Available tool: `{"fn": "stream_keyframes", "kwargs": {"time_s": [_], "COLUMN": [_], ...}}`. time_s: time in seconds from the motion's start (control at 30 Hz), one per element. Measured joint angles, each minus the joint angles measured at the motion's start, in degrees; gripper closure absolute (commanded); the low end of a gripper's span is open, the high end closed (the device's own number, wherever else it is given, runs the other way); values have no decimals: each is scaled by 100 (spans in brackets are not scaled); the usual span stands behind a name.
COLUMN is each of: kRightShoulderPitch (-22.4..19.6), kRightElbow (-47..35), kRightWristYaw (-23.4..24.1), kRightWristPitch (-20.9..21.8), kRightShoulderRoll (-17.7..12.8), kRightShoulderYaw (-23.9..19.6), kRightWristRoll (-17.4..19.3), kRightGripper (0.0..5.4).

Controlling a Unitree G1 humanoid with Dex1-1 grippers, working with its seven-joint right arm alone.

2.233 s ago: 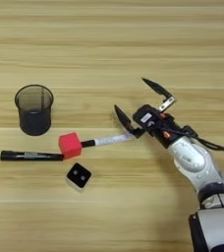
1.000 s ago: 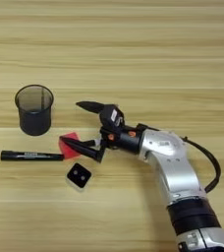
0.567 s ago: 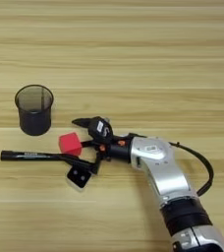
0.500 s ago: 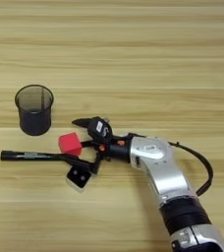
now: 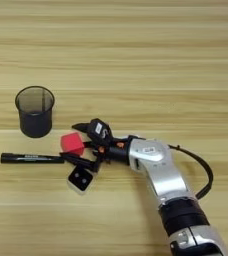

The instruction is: Move the objects on the table

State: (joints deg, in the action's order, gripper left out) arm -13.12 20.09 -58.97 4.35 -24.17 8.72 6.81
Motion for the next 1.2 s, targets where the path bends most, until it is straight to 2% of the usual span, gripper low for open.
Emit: {"fn": "stream_keyframes", "kwargs": {"time_s": [0.27,1.2], "kRightShoulderPitch": [-65,-242], "kRightElbow": [81,91], "kRightWristYaw": [99,206], "kRightWristPitch": [75,117], "kRightShoulderRoll": [32,181], "kRightShoulderYaw": [-39,-202], "kRightWristRoll": [-81,-68], "kRightGripper": [212,214]}}
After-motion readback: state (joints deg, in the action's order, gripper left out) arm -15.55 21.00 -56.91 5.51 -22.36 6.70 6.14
